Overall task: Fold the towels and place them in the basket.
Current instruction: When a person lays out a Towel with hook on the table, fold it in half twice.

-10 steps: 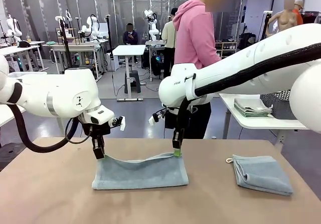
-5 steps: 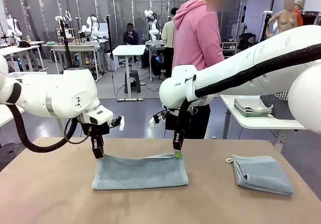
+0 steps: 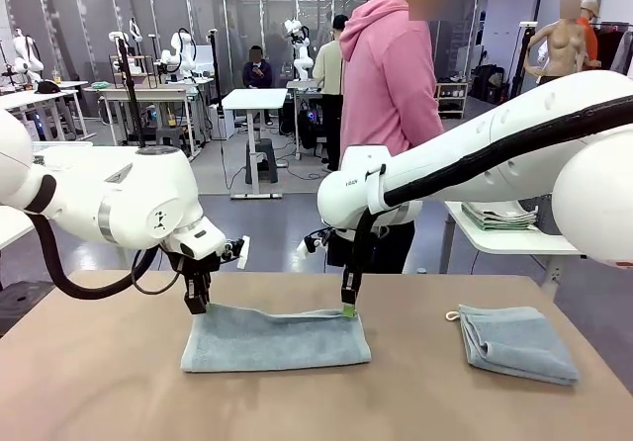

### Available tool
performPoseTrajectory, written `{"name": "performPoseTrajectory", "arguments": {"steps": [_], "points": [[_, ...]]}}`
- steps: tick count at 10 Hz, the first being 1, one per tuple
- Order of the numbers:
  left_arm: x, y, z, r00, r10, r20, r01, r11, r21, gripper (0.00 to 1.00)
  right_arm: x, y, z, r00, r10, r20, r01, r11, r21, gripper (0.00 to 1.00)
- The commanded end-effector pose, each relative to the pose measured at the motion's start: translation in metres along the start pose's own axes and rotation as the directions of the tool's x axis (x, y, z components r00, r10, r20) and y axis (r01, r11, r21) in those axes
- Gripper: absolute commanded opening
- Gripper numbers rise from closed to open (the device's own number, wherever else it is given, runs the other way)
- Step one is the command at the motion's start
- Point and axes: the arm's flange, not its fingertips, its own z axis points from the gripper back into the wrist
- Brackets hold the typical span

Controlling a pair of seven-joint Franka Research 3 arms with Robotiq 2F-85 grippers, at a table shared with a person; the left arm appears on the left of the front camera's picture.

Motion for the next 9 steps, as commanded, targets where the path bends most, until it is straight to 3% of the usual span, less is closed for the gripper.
{"name": "performPoseTrajectory", "arguments": {"steps": [1,2,3,4,5,6,8,9], "points": [[-0.005,-0.003,-0.007,0.999,-0.039,0.027,0.038,0.999,0.026,0.10,-0.004,0.005,0.001,0.998,0.043,0.037,-0.042,0.999,-0.021,0.06],[-0.007,-0.006,-0.008,0.998,-0.039,0.040,0.038,0.999,0.036,0.10,-0.005,0.007,0.001,0.998,0.042,0.044,-0.041,0.999,-0.025,0.17],[-0.009,-0.007,-0.008,0.999,-0.026,0.042,0.024,0.999,0.048,0.51,-0.005,0.009,0.002,0.998,0.042,0.048,-0.040,0.998,-0.038,0.45],[-0.011,-0.010,-0.007,0.999,-0.018,0.039,0.015,0.998,0.067,0.57,-0.006,0.011,0.005,0.998,0.037,0.047,-0.035,0.998,-0.051,0.61],[-0.014,-0.012,-0.005,0.999,-0.008,0.031,0.006,0.997,0.079,0.97,-0.007,0.012,0.007,1.000,-0.003,0.021,0.005,0.996,-0.094,0.89],[-0.017,-0.014,-0.003,1.000,-0.007,0.023,0.005,0.996,0.093,1.00,-0.008,0.015,0.009,1.000,-0.014,0.016,0.016,0.993,-0.118,1.00],[-0.017,-0.023,0.005,0.999,-0.026,0.037,0.021,0.993,0.119,1.00,-0.012,0.024,0.016,1.000,-0.010,0.026,0.013,0.990,-0.141,1.00],[-0.016,-0.028,0.010,0.998,-0.024,0.052,0.017,0.991,0.133,0.89,-0.013,0.028,0.018,0.999,-0.007,0.032,0.012,0.989,-0.150,0.94]]}}
